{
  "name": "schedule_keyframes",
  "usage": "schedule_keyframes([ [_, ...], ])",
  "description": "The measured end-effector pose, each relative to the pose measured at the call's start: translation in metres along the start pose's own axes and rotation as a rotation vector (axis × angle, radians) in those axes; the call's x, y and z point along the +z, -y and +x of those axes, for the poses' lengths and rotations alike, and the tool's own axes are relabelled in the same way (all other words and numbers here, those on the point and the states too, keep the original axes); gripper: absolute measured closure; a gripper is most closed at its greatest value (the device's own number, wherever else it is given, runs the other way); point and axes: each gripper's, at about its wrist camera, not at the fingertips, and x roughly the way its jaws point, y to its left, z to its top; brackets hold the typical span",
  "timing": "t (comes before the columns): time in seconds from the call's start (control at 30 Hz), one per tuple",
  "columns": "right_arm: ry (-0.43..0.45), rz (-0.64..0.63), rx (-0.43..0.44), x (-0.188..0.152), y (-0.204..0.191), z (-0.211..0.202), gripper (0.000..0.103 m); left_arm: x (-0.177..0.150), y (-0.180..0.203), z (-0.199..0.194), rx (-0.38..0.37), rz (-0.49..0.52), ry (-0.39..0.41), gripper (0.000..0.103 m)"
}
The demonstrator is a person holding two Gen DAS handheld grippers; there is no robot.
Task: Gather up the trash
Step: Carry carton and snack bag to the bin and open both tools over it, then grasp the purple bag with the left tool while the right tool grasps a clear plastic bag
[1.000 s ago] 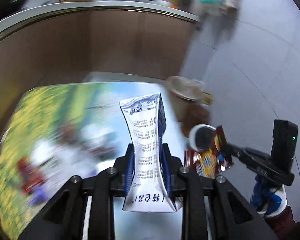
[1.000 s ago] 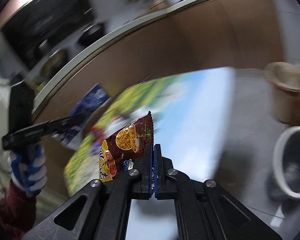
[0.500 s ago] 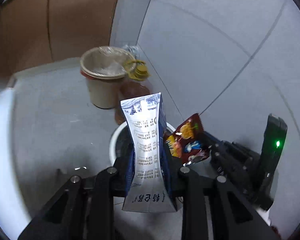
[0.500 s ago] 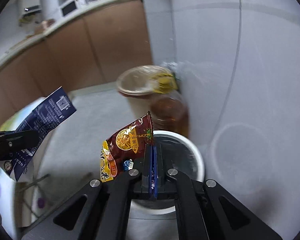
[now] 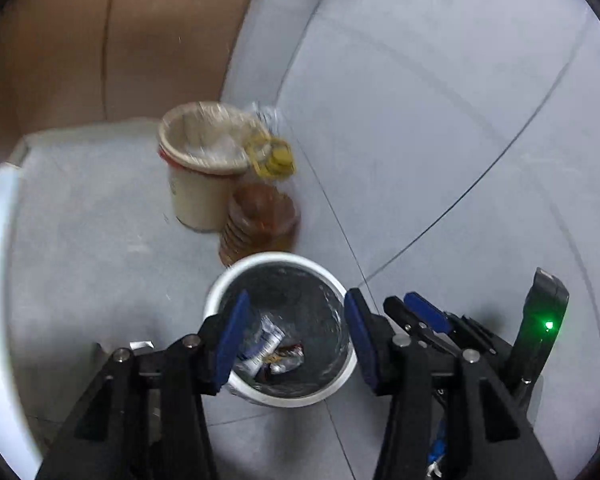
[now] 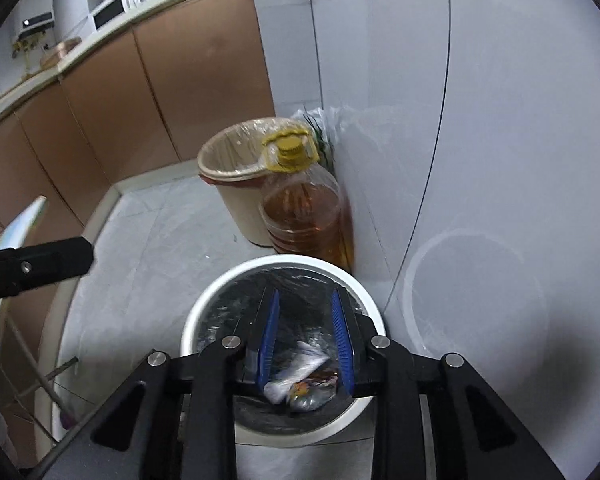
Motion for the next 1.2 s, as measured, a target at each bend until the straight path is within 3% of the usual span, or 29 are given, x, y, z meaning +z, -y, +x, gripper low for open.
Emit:
schedule_keyframes([
  [0.13,0.061,-0.048,0.073,-0.003,-0.032,-0.051,0.072,-0.011,-0.006,-0.066,0.028,0.011,0.096,0.055],
  [0.27,0.109,-0.106,0.165,-0.009,-0.069,-0.1,0.066,-0.035,-0.021,-0.137,0.073,0.001,0.176,0.044],
  [0.4,0.143,-0.184,0.263,-0.016,-0.112,-0.152,0.063,-0.066,-0.043,-0.202,0.137,-0.034,0.239,0.043],
  [0.77,0.148,-0.36,0.486,-0.044,-0.217,-0.246,0.063,-0.171,-0.138,-0.347,0.347,-0.229,0.379,0.043],
  [1.07,0.085,-0.491,0.617,-0.064,-0.296,-0.263,0.061,-0.264,-0.227,-0.407,0.487,-0.343,0.384,0.043],
  [1.2,0.015,-0.552,0.663,-0.077,-0.341,-0.248,0.061,-0.284,-0.254,-0.408,0.495,-0.352,0.36,0.043],
])
